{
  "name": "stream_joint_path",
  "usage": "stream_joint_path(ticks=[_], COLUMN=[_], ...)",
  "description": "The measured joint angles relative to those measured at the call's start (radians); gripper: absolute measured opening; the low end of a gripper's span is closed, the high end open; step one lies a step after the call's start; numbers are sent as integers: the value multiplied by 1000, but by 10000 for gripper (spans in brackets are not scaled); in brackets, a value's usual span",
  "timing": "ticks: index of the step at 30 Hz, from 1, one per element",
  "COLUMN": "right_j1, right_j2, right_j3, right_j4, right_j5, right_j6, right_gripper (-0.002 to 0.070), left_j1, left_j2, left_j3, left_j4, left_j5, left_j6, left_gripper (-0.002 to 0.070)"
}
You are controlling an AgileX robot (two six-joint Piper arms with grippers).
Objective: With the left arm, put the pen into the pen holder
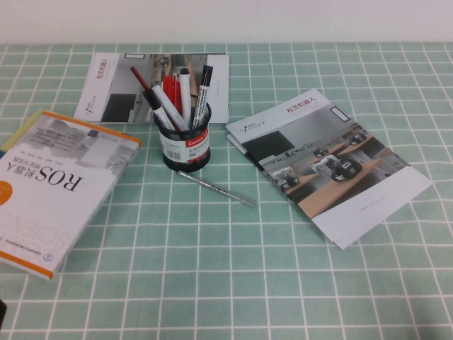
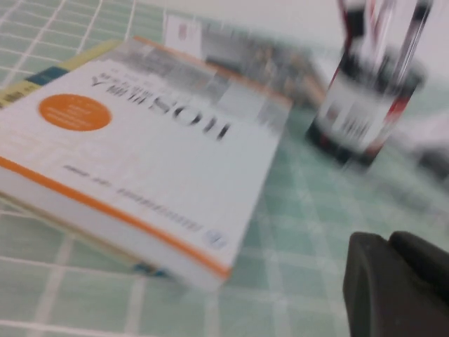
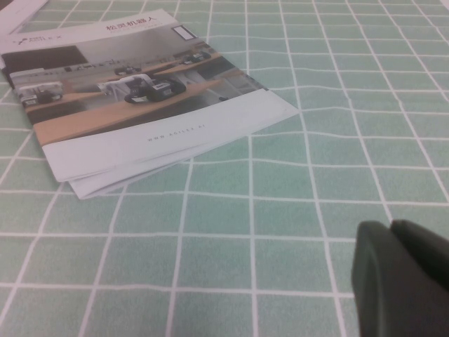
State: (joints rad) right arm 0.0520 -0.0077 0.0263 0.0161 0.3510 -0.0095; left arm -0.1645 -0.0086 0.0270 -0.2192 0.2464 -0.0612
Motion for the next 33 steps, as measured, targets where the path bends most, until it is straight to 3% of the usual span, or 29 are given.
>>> stream_joint_path(ticks=[3, 9, 17, 26, 33], right_j1=[0, 0, 0, 0, 0], right_j2=[0, 0, 0, 0, 0], right_j3=[0, 0, 0, 0, 0], right_j4=[0, 0, 0, 0, 0], right_j5=[0, 0, 0, 0, 0], right_j6=[0, 0, 0, 0, 0], right_gripper=[-20, -20, -20, -20, -20], left_j1=[0, 0, 2, 2, -70], left_j2=[0, 0, 196, 723, 1099], left_j3=[0, 0, -181, -571, -845], left_j4=[-125, -195, -205, -203, -253], left_j5=[-81, -164, 11, 304, 479], left_j6=[-78, -139, -122, 114, 590], left_gripper=[0, 0, 0, 0, 0])
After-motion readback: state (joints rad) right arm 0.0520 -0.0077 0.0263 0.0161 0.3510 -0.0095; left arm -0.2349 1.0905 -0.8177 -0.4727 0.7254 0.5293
